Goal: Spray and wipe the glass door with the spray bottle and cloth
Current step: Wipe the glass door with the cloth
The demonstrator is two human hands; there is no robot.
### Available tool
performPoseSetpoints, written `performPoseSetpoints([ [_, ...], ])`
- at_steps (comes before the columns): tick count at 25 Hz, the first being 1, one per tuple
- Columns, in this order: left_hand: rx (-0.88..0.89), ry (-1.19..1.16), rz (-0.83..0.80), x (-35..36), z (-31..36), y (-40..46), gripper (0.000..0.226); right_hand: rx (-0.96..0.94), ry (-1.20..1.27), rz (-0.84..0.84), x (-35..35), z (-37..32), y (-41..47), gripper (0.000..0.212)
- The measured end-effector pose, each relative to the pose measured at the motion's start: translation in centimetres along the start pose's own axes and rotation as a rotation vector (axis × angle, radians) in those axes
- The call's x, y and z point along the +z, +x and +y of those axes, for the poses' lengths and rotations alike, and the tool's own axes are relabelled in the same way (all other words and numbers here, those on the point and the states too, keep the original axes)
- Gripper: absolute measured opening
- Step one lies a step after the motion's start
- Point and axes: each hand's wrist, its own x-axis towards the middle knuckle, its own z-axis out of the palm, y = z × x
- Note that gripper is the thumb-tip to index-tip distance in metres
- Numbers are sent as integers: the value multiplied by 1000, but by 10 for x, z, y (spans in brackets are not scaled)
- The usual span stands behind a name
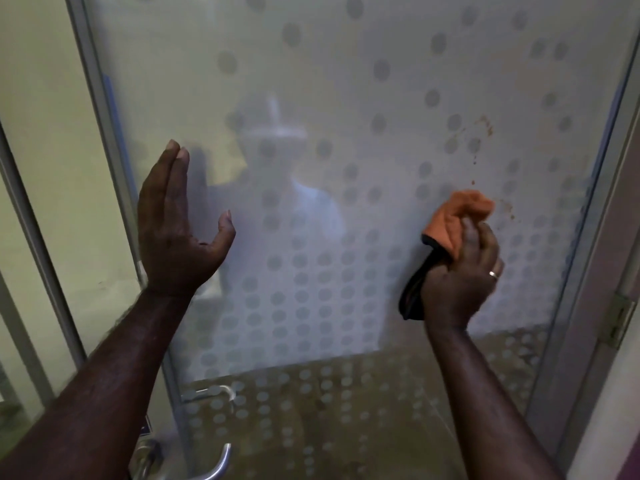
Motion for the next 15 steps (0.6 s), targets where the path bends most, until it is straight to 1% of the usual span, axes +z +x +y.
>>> performPoseSetpoints([
  [2,1,2,1,1,0,0,70,108,-6,17,-7,26,-10,67],
  [3,2,5,1,1,0,-1,70,116,0,3,-8,31,-24,67],
  [4,4,8,1,1,-1,-2,70,83,8,-26,-8,31,-40,65],
  [6,12,-1,7,2,-3,-4,69,-93,7,-80,-6,24,-60,62],
  [8,23,-8,12,4,-5,-4,69,-271,7,-94,-1,14,-54,65],
  [10,31,2,15,6,-7,-4,70,-348,-23,-87,1,5,-25,69],
  [13,42,0,22,8,-10,-5,71,-331,-133,-14,-1,22,34,69],
  [15,38,-6,19,8,-11,-5,72,-227,-150,50,-6,59,65,67],
])
